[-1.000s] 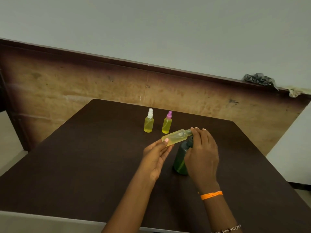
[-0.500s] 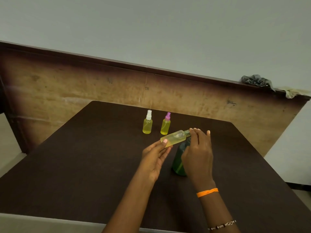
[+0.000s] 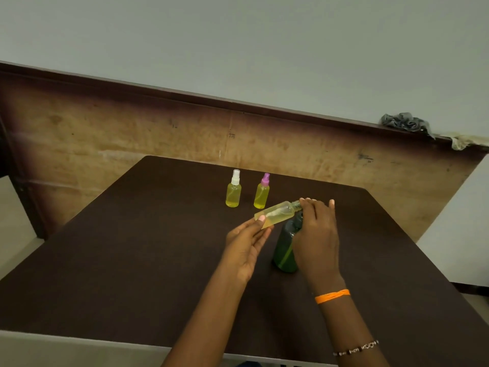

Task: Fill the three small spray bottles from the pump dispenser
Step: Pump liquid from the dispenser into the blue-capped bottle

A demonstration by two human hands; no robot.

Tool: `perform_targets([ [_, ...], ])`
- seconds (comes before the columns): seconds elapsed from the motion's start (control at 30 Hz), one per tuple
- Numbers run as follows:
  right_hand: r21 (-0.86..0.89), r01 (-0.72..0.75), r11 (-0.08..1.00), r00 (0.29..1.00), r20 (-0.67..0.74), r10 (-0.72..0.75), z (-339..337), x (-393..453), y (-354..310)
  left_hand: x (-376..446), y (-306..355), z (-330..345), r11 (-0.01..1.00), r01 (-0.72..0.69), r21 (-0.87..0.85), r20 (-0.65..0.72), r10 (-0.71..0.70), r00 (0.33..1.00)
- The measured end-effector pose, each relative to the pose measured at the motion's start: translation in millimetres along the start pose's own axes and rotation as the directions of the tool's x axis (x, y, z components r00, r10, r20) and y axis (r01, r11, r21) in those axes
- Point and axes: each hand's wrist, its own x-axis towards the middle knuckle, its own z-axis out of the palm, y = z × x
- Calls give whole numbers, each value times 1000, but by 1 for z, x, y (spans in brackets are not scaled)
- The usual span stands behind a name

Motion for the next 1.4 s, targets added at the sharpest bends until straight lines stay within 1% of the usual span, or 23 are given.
perform_targets([
  [0.13,41,-36,999,998,43,34,-12,10,0,-2,0,3,1000,-8,-1,3,8,1000],
  [0.2,22,-56,998,998,29,55,-7,1,-2,-2,0,2,1000,-8,5,7,8,1000],
  [0.27,7,-36,999,999,19,36,2,-6,-2,0,0,1,1000,-2,9,10,2,1000],
  [0.37,52,-33,998,999,27,32,-6,7,0,0,0,1,1000,-6,3,8,5,1000],
  [0.47,94,-79,992,995,74,72,-17,16,0,0,0,2,1000,-10,7,9,10,1000],
  [0.53,89,-103,991,993,65,98,-11,5,-3,0,0,2,1000,-9,0,8,9,1000],
  [0.6,87,-83,993,995,56,78,-2,-6,-4,1,0,1,1000,-6,-1,10,6,1000],
  [0.7,124,-73,990,997,39,68,-8,4,-3,0,0,1,1000,-10,4,16,10,1000],
  [0.8,119,-78,990,997,25,75,-14,7,-3,0,-1,-1,1000,-12,6,19,11,1000],
  [0.93,97,-48,994,999,-19,50,0,-5,0,0,-2,-2,1000,-11,-3,23,11,1000],
  [1.1,124,-72,990,997,3,72,-16,13,-2,-1,-1,1,1000,-11,4,21,11,1000],
  [1.27,123,-46,991,994,-93,57,-3,0,-2,-1,0,2,1000,-11,4,14,11,1000],
  [1.4,138,-76,988,997,-22,80,-14,15,3,-2,1,4,1000,-10,10,16,10,1000],
])
